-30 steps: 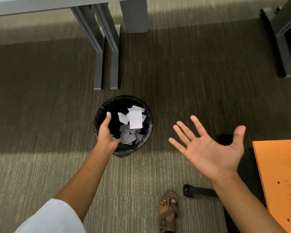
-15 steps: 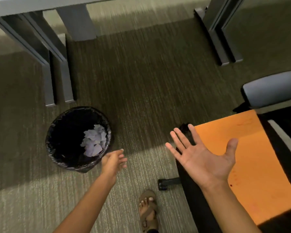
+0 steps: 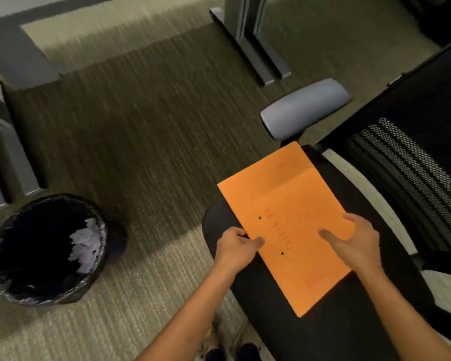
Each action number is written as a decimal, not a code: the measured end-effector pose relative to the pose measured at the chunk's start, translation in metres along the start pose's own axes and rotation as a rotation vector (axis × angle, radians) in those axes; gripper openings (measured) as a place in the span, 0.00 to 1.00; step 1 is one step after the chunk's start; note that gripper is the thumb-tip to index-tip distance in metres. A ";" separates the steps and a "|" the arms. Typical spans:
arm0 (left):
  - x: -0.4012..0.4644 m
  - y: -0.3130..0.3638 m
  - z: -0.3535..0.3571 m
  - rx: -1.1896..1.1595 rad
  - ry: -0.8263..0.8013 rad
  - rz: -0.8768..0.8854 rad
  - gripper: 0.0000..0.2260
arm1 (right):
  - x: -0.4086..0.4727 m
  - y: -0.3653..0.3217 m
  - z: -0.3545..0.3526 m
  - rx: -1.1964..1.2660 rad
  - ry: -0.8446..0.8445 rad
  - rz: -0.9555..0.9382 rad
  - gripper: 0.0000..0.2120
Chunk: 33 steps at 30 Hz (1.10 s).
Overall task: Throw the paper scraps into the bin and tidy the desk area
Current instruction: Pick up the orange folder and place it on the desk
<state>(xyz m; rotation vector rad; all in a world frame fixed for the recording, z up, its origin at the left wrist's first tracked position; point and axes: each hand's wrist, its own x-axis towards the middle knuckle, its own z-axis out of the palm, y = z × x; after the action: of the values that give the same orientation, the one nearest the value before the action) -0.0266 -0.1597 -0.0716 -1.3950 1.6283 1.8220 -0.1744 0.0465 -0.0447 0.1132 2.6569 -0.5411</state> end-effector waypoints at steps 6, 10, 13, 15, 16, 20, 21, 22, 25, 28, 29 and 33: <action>0.009 -0.003 0.038 -0.060 0.062 0.047 0.15 | 0.029 0.034 -0.010 -0.326 -0.271 -0.043 0.45; 0.002 -0.021 0.046 -0.426 0.029 0.090 0.10 | 0.024 0.041 -0.009 -0.332 -0.277 0.055 0.52; -0.006 -0.033 0.029 -0.563 0.070 0.100 0.13 | 0.009 0.043 -0.006 -0.157 -0.344 0.066 0.38; -0.012 -0.042 0.010 -0.594 0.103 0.110 0.13 | -0.009 0.043 -0.003 0.041 -0.359 0.045 0.26; -0.017 -0.046 0.000 -0.611 0.120 0.118 0.13 | -0.019 0.042 -0.003 0.116 -0.371 0.027 0.21; -0.044 -0.062 -0.038 -0.637 0.201 0.127 0.17 | -0.061 0.032 -0.001 0.258 -0.484 -0.069 0.13; -0.052 -0.064 -0.046 -0.642 0.227 0.136 0.17 | -0.070 0.028 -0.002 0.273 -0.513 -0.090 0.13; -0.059 -0.067 -0.053 -0.643 0.249 0.145 0.16 | -0.079 0.025 -0.004 0.290 -0.539 -0.095 0.13; -0.088 -0.060 -0.073 -0.664 0.302 0.195 0.13 | -0.095 0.007 -0.021 0.364 -0.614 -0.106 0.12; -0.113 -0.042 -0.084 -0.683 0.338 0.236 0.17 | -0.100 -0.021 -0.046 0.396 -0.634 -0.162 0.12; -0.122 -0.033 -0.088 -0.699 0.347 0.248 0.20 | -0.101 -0.032 -0.056 0.394 -0.632 -0.191 0.12; -0.169 0.008 -0.103 -0.758 0.344 0.277 0.23 | -0.111 -0.085 -0.108 0.381 -0.611 -0.334 0.13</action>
<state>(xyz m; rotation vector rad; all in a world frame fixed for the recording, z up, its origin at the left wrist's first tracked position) 0.0916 -0.1940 0.0838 -1.9457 1.3703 2.6607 -0.1298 0.0111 0.1224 -0.3388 1.9607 -1.0023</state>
